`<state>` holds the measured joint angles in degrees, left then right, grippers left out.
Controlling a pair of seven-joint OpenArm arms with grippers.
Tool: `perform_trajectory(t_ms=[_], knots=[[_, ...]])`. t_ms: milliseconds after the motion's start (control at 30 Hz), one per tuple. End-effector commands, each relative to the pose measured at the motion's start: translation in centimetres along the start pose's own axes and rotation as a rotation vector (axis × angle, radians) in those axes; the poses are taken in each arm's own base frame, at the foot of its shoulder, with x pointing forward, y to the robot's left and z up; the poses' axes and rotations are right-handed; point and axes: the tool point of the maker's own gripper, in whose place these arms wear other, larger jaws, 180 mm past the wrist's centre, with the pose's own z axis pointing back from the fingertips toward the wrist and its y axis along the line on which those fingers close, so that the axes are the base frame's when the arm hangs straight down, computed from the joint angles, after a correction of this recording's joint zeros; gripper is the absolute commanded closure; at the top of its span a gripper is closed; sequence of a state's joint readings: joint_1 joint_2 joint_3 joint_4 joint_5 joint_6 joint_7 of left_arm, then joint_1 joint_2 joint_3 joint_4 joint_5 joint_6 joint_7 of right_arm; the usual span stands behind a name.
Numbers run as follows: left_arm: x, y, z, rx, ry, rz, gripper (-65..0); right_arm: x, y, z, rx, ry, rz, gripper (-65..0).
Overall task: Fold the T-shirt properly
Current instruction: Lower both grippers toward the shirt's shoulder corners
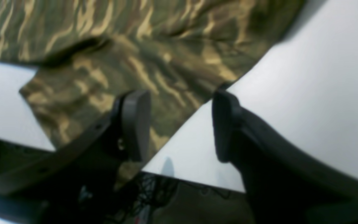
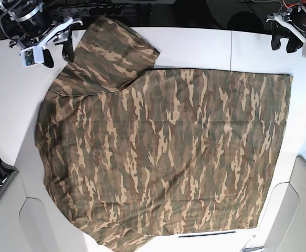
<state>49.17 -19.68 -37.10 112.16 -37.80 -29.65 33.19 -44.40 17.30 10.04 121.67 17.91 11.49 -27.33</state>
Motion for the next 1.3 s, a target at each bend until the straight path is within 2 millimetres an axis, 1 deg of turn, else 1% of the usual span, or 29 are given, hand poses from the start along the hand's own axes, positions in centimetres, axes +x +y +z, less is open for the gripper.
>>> perform_trajectory(t_ms=[0,167,333,500,667,733,900,1100,1200,1267], knots=[[1.0,0.0,0.2,-0.005,-0.033,-0.014,-35.3,0.4,-0.1,0.2,0.001,-0.015,-0.004,-31.5],[1.2,0.0,0.0,-0.005,-0.027,-0.014,-35.3,-1.8,-0.5,-0.7,0.003,0.036,-0.06,-31.5],[1.2,0.0,0.0,-0.006,-0.03,-0.013,-35.3,-3.4,0.3,-2.0,0.046,0.063,-0.137,-31.5],[1.2,0.0,0.0,-0.006,-0.03,-0.013,-35.3,-4.8,1.6,-3.4,0.096,0.089,-0.214,-31.5],[1.3,0.0,0.0,-0.006,-0.031,-0.013,-35.7,-6.0,2.9,-4.1,0.138,0.112,-0.322,-31.5],[1.6,-0.1,-0.2,-0.006,-0.041,-0.014,-35.7,-6.3,3.6,-4.3,0.16,0.115,-0.355,-31.5],[3.2,0.2,-0.7,-0.006,-0.077,-0.033,-35.7,-6.9,4.7,-5.1,0.202,0.128,-0.384,-31.5],[5.2,0.7,-1.1,-0.005,-0.114,-0.074,-35.8,-6.0,5.9,-5.7,0.25,0.112,-0.365,-31.5],[6.0,1.3,-1.4,0.001,-0.125,-0.083,-40.5,-5.8,6.7,-5.8,0.272,0.111,-0.365,-31.4],[6.2,2.2,-1.9,0.012,-0.125,-0.077,-43.3,-5.8,7.3,-5.8,0.287,0.113,-0.366,-31.4]])
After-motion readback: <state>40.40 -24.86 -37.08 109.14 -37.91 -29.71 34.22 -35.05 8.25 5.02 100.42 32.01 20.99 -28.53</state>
